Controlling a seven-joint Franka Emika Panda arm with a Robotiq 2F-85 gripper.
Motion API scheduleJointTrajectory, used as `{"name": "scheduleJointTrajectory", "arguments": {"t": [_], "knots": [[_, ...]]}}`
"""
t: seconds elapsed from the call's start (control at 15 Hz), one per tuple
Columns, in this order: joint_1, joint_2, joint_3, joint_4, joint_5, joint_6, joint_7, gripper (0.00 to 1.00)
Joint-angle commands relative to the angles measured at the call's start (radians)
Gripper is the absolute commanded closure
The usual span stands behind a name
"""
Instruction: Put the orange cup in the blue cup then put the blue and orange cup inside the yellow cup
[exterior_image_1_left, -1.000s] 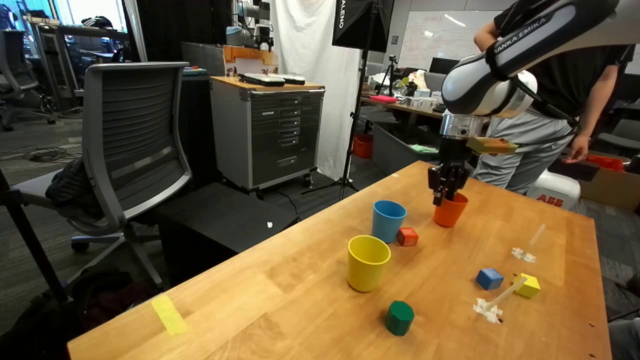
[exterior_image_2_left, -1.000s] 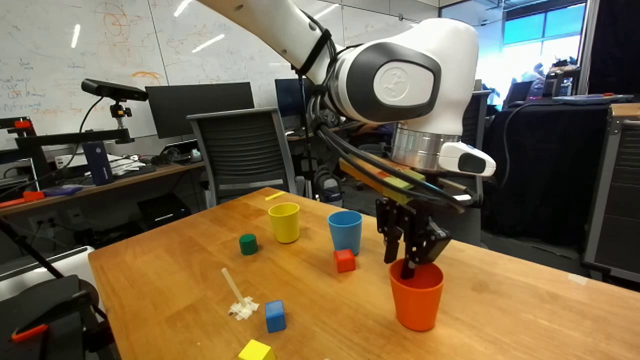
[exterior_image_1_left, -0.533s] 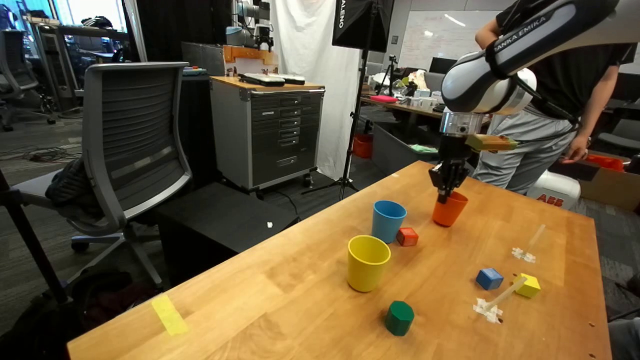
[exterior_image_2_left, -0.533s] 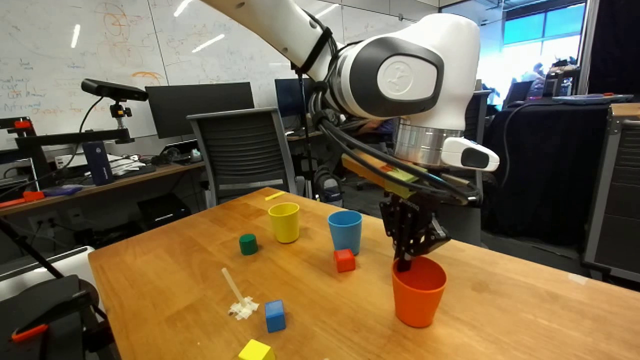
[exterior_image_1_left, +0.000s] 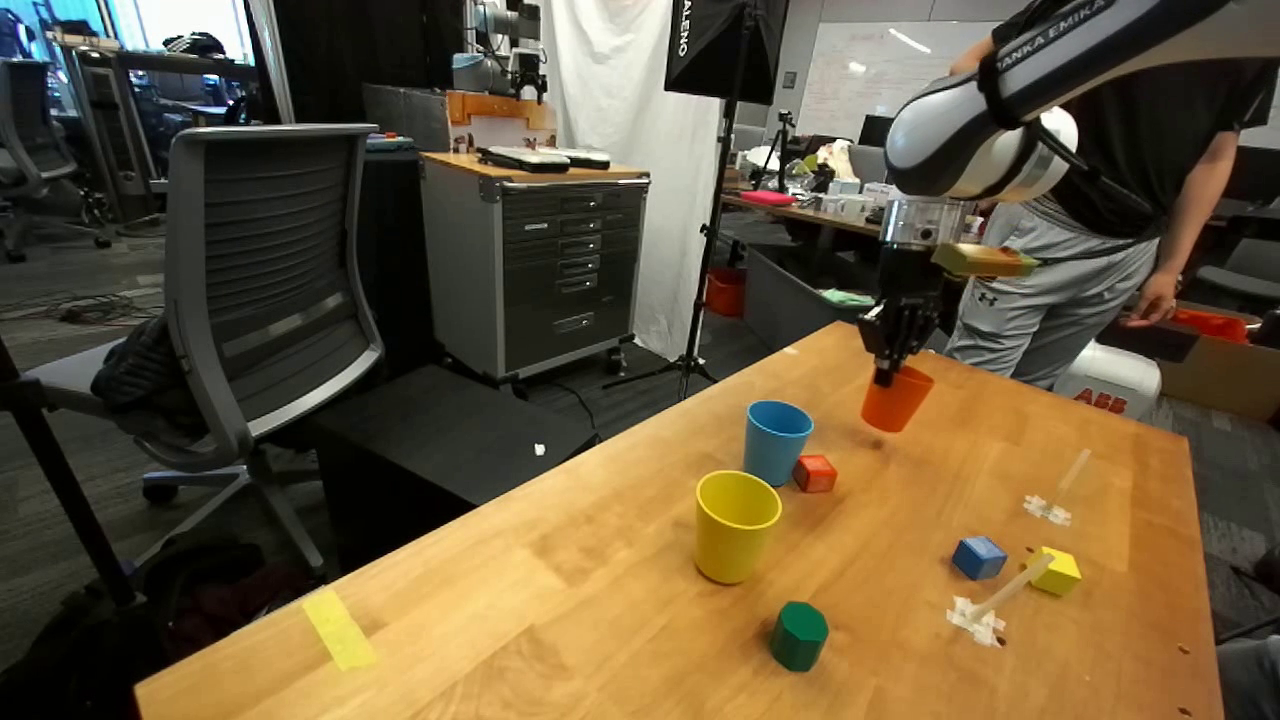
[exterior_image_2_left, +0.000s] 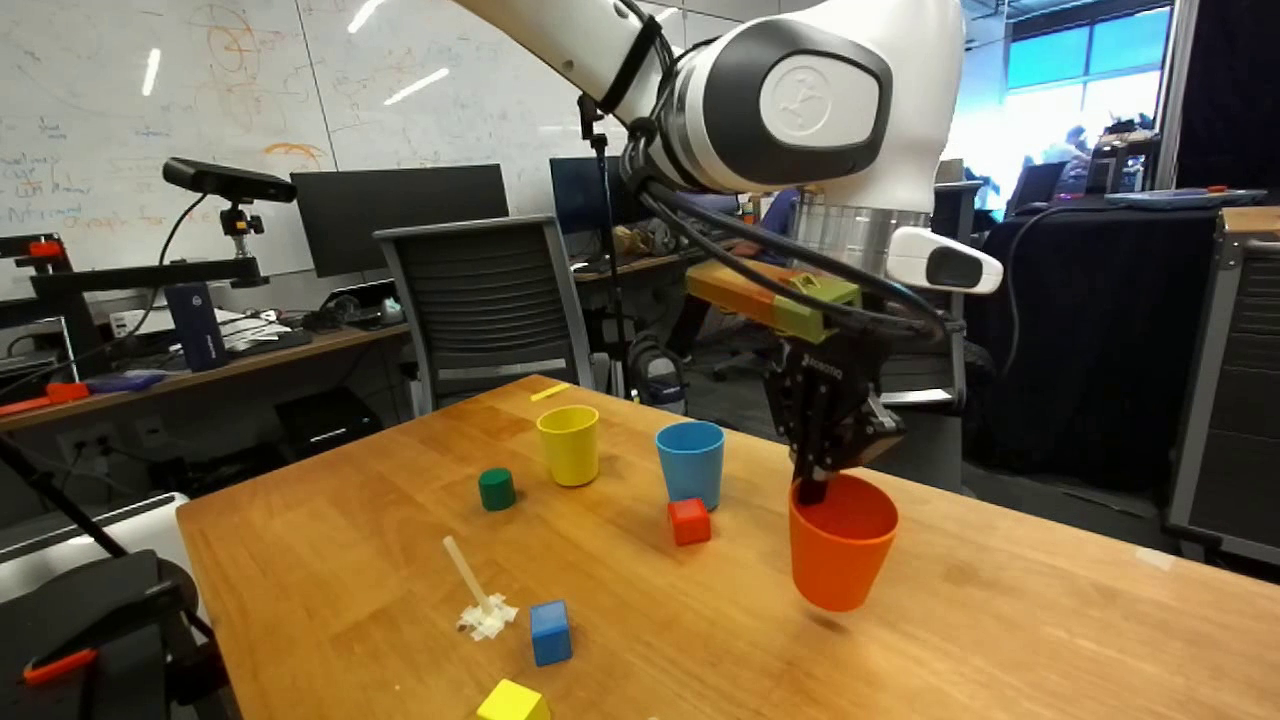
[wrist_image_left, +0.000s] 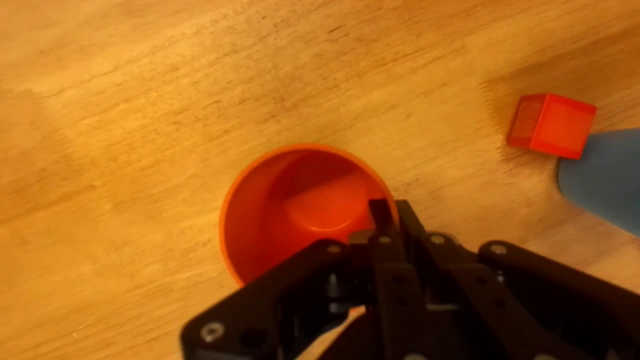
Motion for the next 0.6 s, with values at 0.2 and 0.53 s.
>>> {"name": "scheduleJointTrajectory", "arguments": {"t": [0.2,0.53], "knots": [[0.02,-0.21,0.023,-0.132,-0.029,-0.004,-0.015,0.99],[0.054,-0.37,0.06,-0.272,-0.021,0.023,-0.071,0.99]]}}
